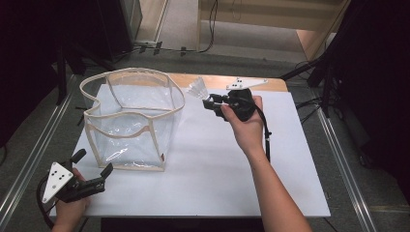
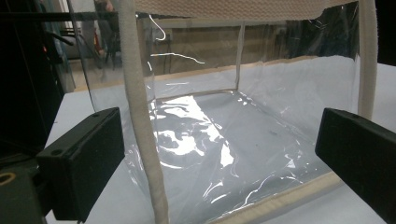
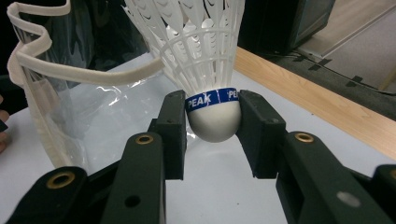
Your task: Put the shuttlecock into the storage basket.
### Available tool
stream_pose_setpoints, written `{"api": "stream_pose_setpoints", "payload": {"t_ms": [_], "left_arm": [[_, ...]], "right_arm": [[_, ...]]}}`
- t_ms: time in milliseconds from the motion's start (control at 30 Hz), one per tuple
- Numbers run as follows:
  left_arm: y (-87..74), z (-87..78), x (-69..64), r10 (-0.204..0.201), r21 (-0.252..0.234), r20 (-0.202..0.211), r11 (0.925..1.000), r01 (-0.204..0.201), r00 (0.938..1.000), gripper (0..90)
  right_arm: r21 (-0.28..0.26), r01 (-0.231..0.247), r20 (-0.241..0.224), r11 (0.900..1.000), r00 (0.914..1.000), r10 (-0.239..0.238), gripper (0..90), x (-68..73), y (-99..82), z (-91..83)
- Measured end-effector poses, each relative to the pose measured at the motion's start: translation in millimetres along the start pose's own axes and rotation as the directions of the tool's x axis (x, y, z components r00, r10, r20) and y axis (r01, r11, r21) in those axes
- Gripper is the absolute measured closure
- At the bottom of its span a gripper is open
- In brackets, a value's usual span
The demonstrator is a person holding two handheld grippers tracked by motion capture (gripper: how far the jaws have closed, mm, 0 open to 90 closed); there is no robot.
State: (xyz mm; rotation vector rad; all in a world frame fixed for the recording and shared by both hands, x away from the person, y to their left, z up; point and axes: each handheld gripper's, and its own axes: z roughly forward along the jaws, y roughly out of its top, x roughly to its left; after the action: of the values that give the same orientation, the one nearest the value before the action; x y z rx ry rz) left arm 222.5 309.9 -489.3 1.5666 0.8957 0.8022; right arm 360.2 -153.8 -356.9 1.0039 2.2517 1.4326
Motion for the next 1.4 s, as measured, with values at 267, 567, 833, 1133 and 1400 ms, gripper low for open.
{"api": "stream_pose_setpoints", "payload": {"t_ms": [267,567,833,1133,1400], "left_arm": [[0.0,0.0,0.0,0.001,0.000,0.001,1.0000,-0.001,1.0000,2.1],[0.0,-0.1,-0.1,0.002,0.000,0.000,1.0000,-0.002,1.0000,2.1],[0.1,-0.1,-0.2,0.005,0.001,0.001,1.0000,-0.005,1.0000,2.1],[0.0,0.0,-0.1,0.004,0.001,0.001,1.0000,-0.004,1.0000,2.1],[0.0,-0.2,-0.3,0.007,0.001,0.003,1.0000,-0.007,1.0000,2.2]], "right_arm": [[-0.011,0.008,-0.011,0.9999,0.9999,-0.008,61.8,5.2,6.4,0.2],[-0.034,0.017,-0.023,0.9993,0.9996,-0.018,61.8,11.8,15.9,-1.1],[-0.042,0.025,-0.040,0.9988,0.9989,-0.026,61.8,19.2,22.4,0.7],[-0.050,0.030,-0.068,0.9983,0.9971,-0.033,61.8,27.8,27.5,8.8],[-0.044,0.029,-0.094,0.9986,0.9950,-0.033,61.8,36.1,29.8,20.1]]}}
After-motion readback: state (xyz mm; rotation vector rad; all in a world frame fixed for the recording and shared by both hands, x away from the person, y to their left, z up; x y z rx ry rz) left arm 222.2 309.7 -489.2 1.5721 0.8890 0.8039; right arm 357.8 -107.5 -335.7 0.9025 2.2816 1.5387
